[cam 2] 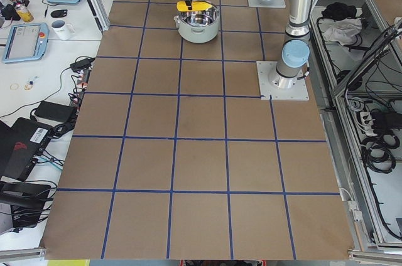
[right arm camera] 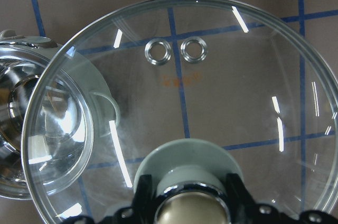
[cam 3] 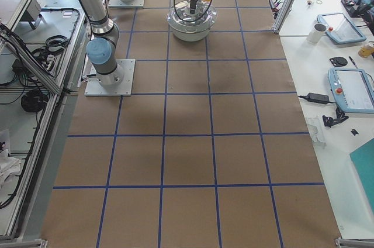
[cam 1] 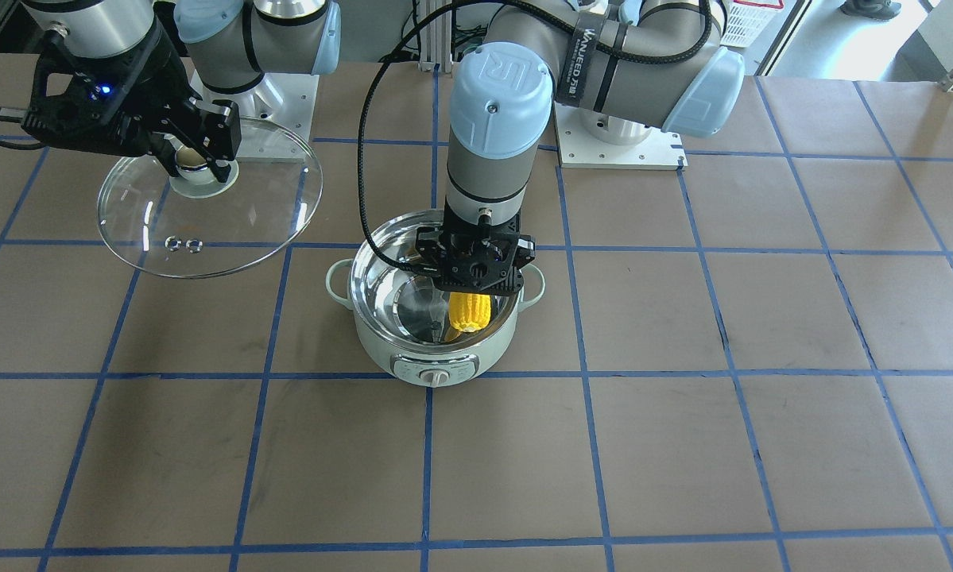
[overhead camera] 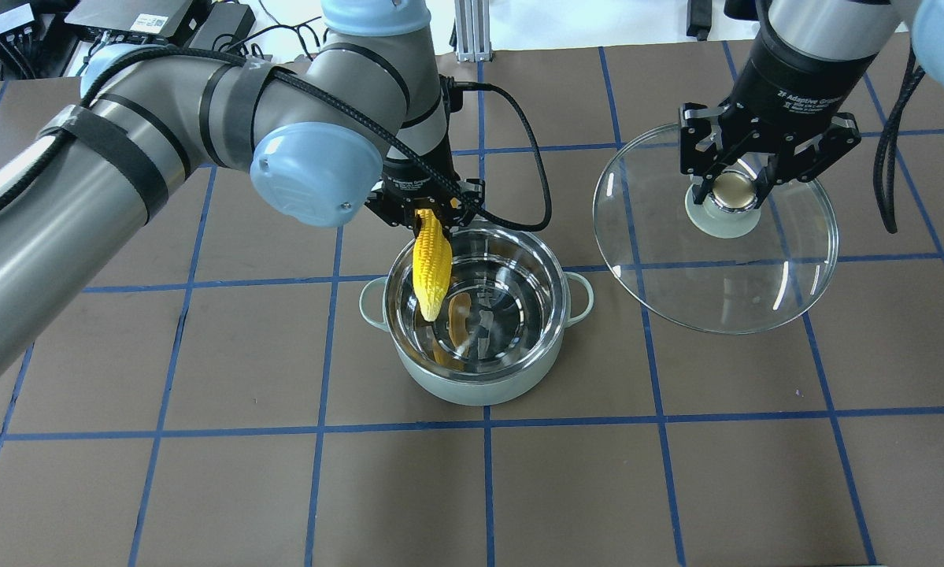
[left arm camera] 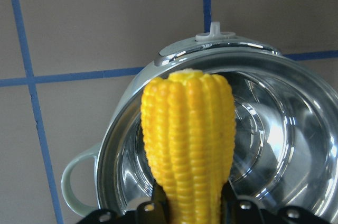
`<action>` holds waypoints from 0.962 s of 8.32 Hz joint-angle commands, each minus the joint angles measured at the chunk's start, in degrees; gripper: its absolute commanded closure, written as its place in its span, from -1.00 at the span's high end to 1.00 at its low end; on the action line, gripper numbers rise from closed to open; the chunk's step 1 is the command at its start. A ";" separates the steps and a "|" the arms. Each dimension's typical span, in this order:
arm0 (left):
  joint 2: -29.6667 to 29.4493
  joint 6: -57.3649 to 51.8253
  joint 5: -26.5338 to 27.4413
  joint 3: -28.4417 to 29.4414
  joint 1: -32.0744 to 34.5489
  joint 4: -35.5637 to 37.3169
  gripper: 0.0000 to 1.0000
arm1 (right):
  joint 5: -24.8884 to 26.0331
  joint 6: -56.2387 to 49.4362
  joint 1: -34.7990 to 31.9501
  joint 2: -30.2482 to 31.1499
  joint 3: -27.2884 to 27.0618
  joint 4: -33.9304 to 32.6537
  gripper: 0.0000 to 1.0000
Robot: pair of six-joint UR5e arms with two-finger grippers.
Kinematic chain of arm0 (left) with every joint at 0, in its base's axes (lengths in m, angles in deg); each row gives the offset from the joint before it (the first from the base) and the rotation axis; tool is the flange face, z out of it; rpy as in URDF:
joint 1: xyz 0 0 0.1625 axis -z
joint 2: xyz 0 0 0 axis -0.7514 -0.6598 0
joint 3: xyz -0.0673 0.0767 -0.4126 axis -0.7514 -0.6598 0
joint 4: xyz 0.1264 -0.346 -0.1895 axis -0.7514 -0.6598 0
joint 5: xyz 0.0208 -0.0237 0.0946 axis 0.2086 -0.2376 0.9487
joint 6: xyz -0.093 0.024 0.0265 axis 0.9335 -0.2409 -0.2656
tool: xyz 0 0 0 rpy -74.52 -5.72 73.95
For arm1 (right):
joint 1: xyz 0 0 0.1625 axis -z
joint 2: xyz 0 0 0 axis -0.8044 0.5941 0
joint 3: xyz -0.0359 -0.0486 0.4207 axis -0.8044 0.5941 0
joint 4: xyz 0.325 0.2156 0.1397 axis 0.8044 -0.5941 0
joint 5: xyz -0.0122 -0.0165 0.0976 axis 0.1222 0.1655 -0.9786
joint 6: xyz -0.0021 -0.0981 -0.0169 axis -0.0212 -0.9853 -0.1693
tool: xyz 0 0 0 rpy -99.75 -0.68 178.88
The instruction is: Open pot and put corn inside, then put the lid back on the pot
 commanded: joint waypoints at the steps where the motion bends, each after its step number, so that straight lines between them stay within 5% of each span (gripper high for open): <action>1: -0.44 1.25 -0.97 -1.40 2.10 0.06 -1.00 | -0.37 0.00 -0.01 0.00 -0.02 0.06 -0.67; 8: -2.53 1.24 -2.55 -2.10 3.07 2.33 -1.00 | -0.72 -0.18 -0.10 -0.09 -0.20 -0.03 -0.68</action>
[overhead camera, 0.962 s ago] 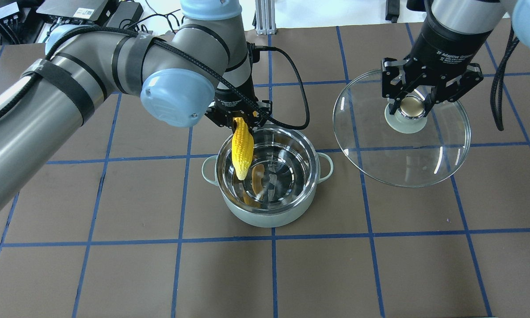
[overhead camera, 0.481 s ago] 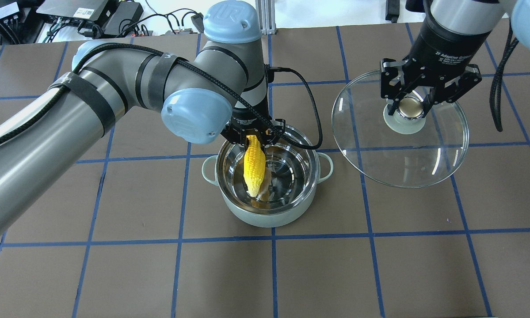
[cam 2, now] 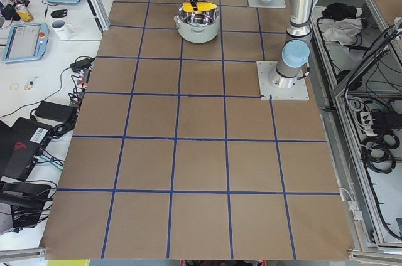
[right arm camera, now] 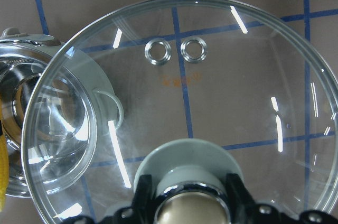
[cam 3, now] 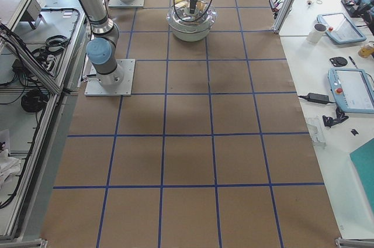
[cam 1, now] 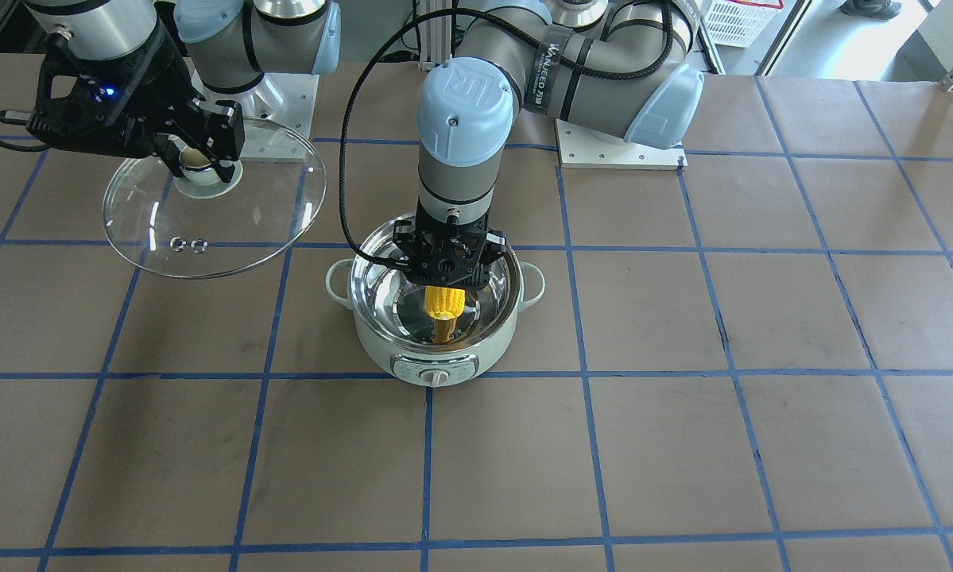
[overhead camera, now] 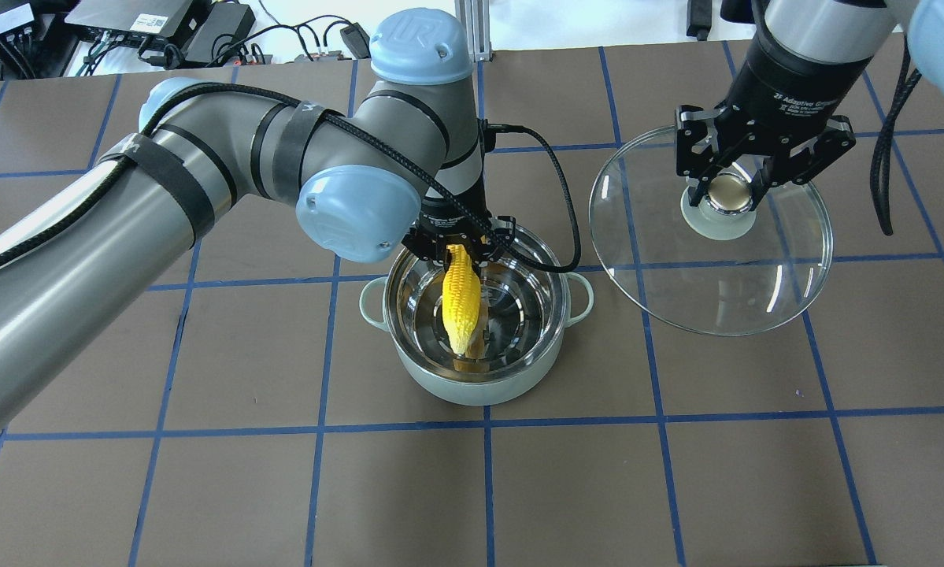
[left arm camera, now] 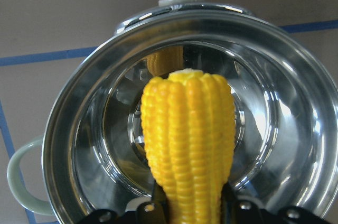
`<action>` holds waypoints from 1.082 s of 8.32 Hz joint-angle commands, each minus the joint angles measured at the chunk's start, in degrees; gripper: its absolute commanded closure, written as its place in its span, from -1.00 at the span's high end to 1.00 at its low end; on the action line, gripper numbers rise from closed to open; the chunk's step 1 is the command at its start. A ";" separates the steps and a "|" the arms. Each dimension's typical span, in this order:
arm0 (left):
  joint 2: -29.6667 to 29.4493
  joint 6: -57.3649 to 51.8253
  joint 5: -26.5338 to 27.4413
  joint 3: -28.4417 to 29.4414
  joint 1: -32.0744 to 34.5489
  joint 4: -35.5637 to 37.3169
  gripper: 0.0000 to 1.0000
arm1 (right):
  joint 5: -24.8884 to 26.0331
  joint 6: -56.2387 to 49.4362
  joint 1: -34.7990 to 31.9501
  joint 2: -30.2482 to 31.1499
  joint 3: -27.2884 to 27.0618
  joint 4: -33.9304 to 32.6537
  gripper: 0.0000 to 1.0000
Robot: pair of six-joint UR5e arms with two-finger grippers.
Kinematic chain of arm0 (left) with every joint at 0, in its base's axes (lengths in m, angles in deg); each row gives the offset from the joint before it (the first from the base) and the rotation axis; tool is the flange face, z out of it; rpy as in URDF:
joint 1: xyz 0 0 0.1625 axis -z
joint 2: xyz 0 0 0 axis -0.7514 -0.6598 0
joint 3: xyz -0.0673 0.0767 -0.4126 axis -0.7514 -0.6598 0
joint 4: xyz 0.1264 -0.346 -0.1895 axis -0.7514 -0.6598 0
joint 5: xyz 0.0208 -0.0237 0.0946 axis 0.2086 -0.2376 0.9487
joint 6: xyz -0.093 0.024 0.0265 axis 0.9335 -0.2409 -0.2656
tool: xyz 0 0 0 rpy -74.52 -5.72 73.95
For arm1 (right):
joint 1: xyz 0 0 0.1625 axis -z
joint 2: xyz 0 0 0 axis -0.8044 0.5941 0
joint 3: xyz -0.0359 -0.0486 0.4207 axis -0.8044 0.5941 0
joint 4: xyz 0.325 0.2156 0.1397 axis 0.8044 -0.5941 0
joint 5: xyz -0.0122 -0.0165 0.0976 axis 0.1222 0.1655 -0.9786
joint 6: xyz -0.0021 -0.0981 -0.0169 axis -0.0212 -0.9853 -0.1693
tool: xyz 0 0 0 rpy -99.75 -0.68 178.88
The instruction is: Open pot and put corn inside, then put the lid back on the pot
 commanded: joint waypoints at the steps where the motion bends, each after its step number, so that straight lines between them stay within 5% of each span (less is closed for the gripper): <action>1: -2.27 -0.05 -0.45 -0.10 1.10 1.55 -1.00 | -0.10 -0.05 -0.03 -0.03 -0.01 -0.01 -0.68; 2: -2.97 0.12 -0.35 -0.10 1.46 1.90 -1.00 | -0.10 0.03 -0.03 -0.03 -0.01 -0.01 -0.68; 3: -2.72 0.21 -0.35 -0.10 1.55 2.16 -0.74 | -0.10 -0.05 -0.03 -0.03 -0.01 -0.01 -0.68; 4: -2.72 0.12 -0.09 0.07 1.55 2.25 0.49 | -0.10 -0.05 -0.03 -0.03 -0.01 -0.10 -0.68; 5: -2.28 0.30 0.17 0.07 1.55 2.34 0.99 | -0.10 -0.05 -0.03 -0.03 -0.01 -0.10 -0.68; 9: -0.79 -0.05 0.00 1.12 0.24 -4.32 1.00 | 0.07 0.03 -0.03 -0.03 -0.01 -0.01 -0.68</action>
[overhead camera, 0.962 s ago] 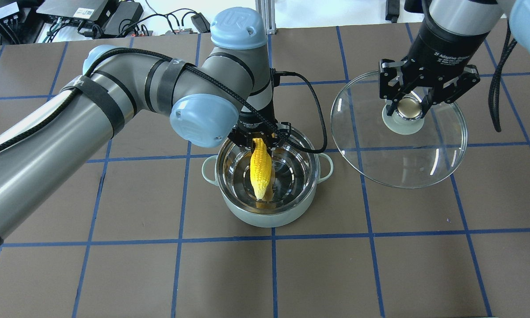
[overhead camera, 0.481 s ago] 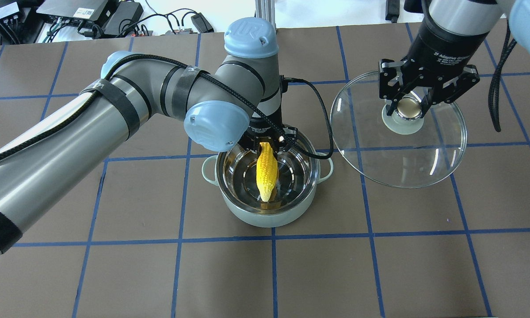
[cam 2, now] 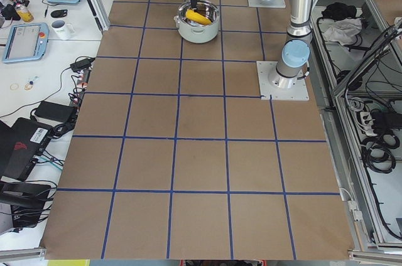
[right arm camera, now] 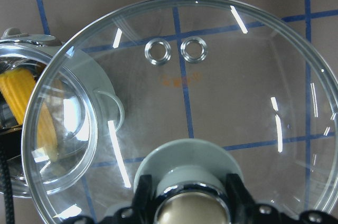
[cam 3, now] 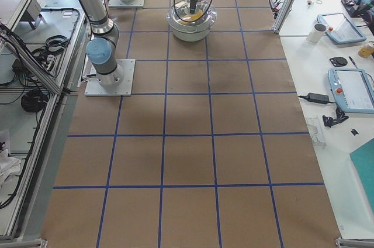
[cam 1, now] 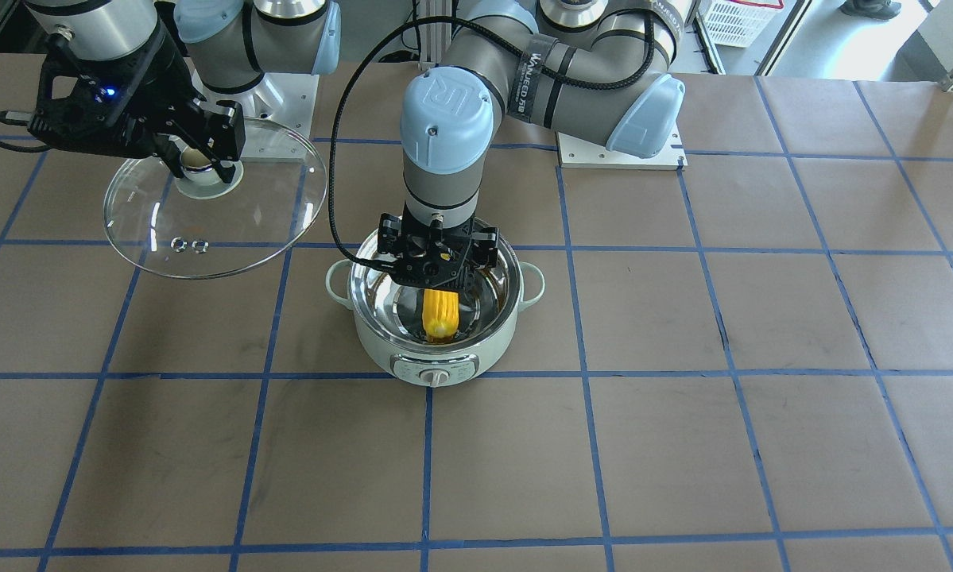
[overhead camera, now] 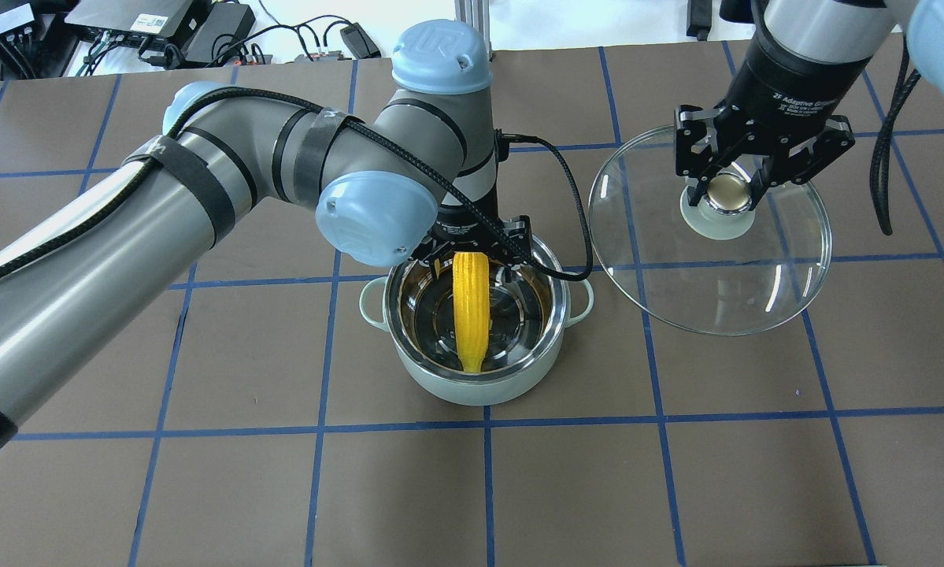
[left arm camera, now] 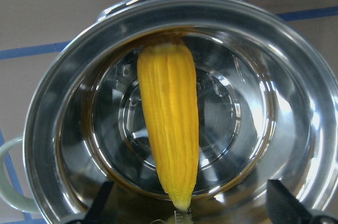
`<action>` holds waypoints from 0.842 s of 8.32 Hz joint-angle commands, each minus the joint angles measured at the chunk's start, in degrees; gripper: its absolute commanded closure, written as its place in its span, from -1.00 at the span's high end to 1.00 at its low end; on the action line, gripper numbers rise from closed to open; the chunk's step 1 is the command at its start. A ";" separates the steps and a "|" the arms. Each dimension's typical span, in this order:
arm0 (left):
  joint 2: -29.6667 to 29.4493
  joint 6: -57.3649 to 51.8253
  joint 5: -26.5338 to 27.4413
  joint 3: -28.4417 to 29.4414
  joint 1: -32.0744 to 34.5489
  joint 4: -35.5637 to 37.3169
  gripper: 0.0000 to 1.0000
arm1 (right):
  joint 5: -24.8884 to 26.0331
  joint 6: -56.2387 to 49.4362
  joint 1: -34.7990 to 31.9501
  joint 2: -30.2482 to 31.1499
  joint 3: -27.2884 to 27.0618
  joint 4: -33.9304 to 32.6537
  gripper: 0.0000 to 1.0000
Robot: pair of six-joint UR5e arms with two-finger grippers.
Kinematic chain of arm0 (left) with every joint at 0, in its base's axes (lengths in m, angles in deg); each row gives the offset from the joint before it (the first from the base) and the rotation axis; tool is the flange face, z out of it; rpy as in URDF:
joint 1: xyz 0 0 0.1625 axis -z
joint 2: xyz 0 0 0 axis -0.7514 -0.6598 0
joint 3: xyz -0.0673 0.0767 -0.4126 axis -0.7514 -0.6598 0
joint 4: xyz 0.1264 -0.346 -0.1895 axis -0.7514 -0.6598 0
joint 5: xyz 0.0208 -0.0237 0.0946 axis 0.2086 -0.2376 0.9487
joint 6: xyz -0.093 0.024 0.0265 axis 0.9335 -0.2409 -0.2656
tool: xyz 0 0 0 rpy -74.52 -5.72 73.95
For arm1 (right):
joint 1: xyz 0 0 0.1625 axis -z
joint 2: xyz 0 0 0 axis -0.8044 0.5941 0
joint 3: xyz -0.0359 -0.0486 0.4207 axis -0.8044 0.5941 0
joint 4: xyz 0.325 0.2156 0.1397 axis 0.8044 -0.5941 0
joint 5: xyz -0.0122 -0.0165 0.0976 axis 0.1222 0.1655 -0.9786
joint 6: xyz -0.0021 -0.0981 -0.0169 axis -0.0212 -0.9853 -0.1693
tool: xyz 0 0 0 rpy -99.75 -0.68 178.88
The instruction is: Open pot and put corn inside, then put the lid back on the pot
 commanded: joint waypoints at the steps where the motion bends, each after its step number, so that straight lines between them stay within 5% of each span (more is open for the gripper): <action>1: 1.12 -0.65 0.03 1.61 -3.81 -4.30 1.00 | 0.34 0.08 0.00 -0.02 0.00 0.00 -0.68; 4: 4.28 -8.95 4.48 8.44 -17.15 -14.02 1.00 | -0.09 0.35 -1.13 -0.81 -0.09 -0.79 -0.70; 7: 5.70 -13.22 8.46 13.57 -27.91 -17.05 1.00 | 0.00 12.68 -15.86 -7.11 0.44 -7.61 -0.70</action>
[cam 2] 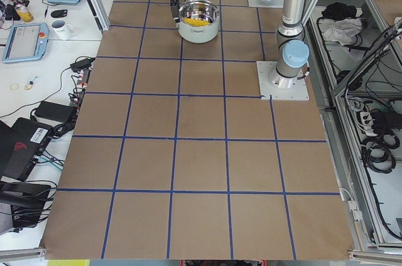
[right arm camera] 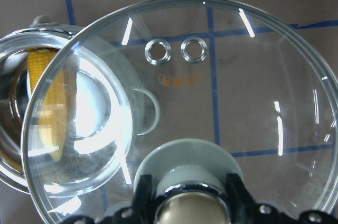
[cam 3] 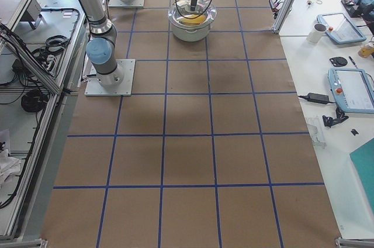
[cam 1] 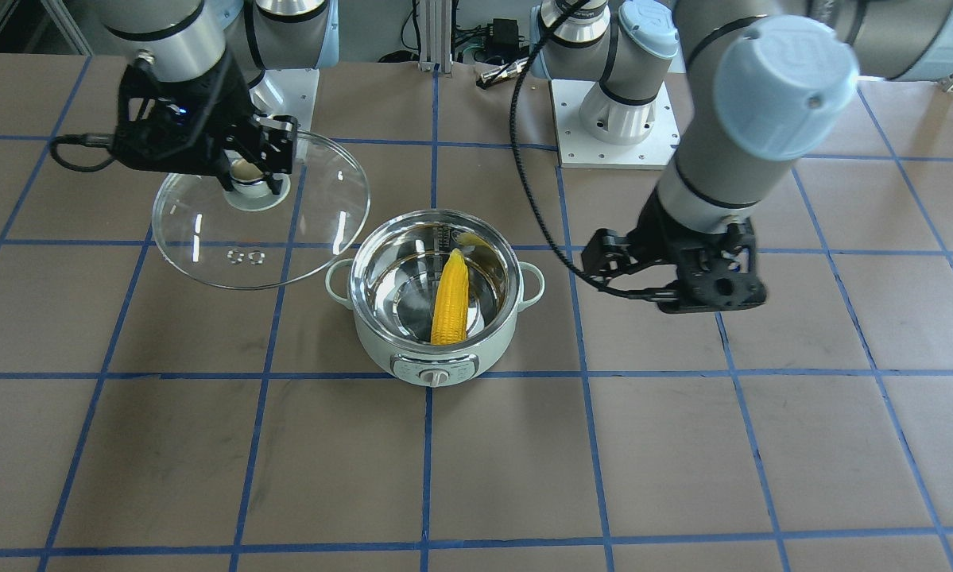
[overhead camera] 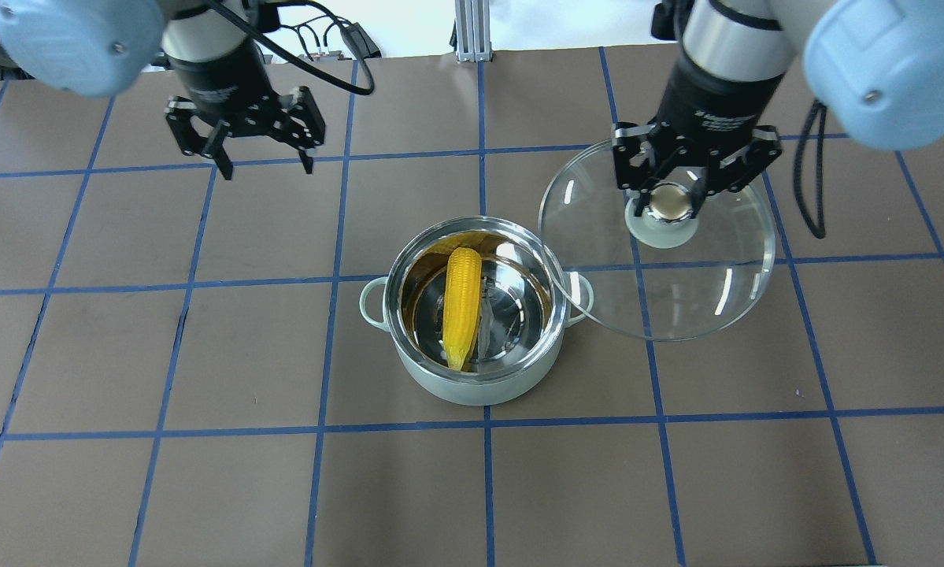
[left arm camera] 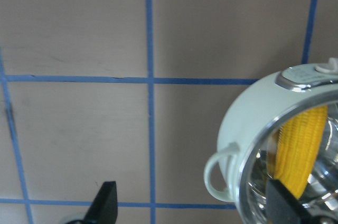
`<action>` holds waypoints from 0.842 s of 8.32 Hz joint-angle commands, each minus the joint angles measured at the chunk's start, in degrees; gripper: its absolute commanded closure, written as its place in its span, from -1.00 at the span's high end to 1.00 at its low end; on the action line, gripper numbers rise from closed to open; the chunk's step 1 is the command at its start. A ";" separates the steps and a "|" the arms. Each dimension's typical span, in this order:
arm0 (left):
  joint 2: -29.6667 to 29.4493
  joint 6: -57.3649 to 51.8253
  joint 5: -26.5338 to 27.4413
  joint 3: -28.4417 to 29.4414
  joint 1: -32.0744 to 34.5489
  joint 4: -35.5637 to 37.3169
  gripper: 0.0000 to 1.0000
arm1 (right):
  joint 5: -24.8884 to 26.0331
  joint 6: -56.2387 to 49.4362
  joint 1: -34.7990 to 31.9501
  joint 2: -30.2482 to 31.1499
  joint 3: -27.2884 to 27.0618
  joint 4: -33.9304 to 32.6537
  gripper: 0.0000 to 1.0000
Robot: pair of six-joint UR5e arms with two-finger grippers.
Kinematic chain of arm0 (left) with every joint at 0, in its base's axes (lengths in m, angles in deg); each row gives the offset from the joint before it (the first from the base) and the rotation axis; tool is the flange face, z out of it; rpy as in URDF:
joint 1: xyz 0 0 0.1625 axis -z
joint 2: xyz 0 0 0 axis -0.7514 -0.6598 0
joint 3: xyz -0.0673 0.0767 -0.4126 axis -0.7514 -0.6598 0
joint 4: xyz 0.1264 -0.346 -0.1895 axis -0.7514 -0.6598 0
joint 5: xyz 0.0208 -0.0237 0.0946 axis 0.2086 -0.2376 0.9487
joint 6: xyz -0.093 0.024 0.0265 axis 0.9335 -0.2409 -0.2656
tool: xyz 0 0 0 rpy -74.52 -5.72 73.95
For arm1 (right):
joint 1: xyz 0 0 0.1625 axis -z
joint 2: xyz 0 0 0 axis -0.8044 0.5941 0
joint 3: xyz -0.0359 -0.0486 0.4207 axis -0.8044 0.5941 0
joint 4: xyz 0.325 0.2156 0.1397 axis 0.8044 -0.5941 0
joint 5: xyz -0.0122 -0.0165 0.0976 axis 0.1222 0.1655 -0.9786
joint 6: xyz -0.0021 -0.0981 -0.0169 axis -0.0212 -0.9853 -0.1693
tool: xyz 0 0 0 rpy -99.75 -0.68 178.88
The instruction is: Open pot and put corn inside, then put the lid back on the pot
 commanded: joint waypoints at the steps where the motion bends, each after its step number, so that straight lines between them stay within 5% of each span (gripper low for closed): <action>1: 0.91 -1.85 5.01 2.59 -6.36 -1.38 1.00 | -0.29 12.71 -12.96 -7.13 0.31 -7.67 -0.71; 7: 5.12 -1.76 5.30 2.50 -6.19 -1.56 1.00 | -1.35 18.99 -18.36 -15.76 3.38 -13.24 -0.68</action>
